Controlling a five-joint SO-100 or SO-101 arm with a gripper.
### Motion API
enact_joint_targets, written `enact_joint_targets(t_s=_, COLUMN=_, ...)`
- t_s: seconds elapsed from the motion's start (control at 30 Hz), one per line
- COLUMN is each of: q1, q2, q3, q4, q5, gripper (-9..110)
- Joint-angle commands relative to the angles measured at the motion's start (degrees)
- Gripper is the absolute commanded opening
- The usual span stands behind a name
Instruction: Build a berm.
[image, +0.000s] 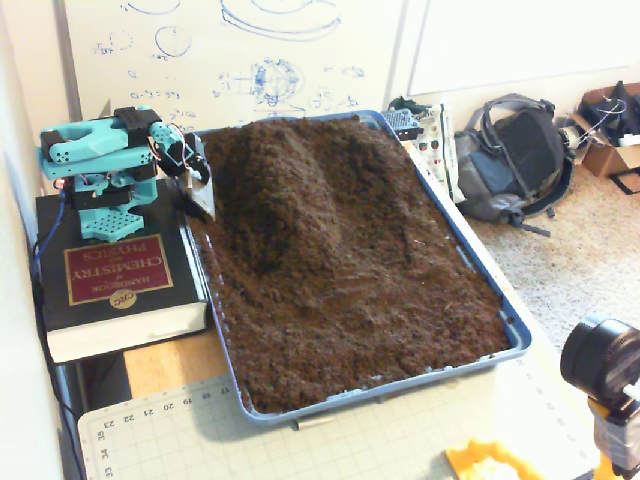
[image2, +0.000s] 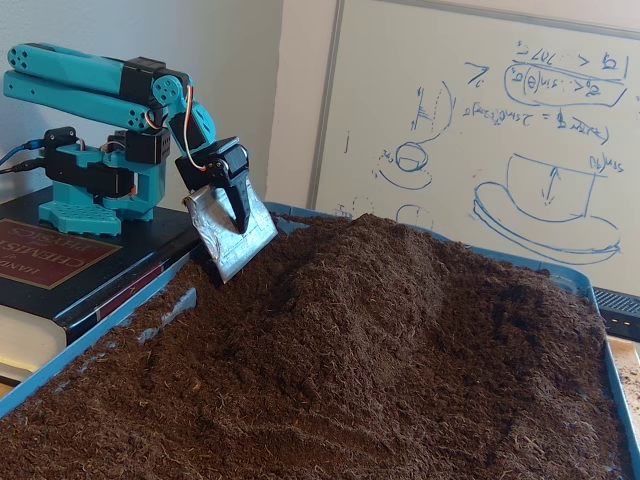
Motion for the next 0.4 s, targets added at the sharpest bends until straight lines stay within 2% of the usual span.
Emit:
enact_joint_targets(t_s=0.0, q1=-0.1, q2=0.2, q3=-1.5, q4=0.2, q5=0.7, gripper=1)
enact_joint_targets(t_s=0.37, q1=0.4, q2=0.3, q3=-1.6, q4=0.2, q5=0.7, gripper=1)
